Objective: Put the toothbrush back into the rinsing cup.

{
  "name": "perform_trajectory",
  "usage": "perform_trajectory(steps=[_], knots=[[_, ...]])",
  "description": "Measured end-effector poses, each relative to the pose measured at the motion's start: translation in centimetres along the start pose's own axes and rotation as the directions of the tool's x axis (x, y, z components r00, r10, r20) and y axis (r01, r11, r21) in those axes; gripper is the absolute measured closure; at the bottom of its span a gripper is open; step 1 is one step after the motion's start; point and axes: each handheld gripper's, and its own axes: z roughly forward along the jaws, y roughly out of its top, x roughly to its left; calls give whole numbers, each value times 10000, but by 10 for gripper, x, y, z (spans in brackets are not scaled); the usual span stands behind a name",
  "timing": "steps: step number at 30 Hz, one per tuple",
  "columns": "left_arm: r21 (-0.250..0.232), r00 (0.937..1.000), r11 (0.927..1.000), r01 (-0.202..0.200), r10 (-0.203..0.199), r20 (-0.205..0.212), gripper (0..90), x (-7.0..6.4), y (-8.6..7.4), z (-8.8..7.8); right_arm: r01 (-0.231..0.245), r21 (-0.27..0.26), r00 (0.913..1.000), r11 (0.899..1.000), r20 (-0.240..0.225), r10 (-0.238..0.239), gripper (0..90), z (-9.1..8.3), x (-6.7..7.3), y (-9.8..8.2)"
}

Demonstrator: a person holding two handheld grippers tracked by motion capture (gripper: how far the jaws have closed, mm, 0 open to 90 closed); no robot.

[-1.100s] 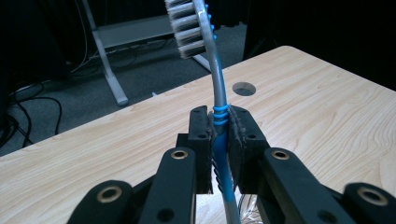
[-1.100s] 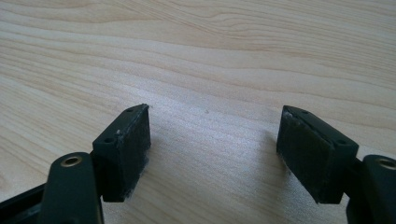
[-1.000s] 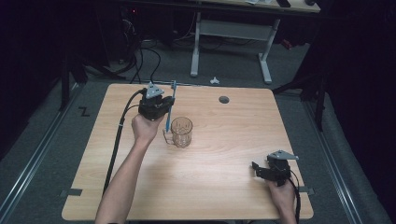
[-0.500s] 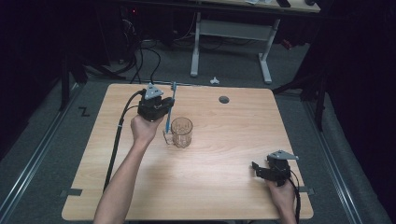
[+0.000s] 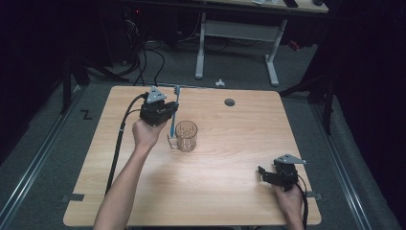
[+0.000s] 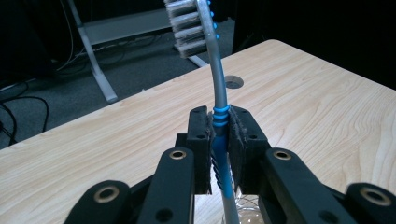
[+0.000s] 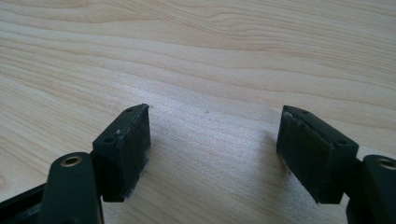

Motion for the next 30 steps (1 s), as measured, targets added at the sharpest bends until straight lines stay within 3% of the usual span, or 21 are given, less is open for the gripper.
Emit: perform_trajectory(steps=[30], knots=[[150, 9999, 9999, 30, -32, 135, 791, -2, -14, -18, 3, 0, 10000, 10000, 0, -3, 262, 0, 0, 0]])
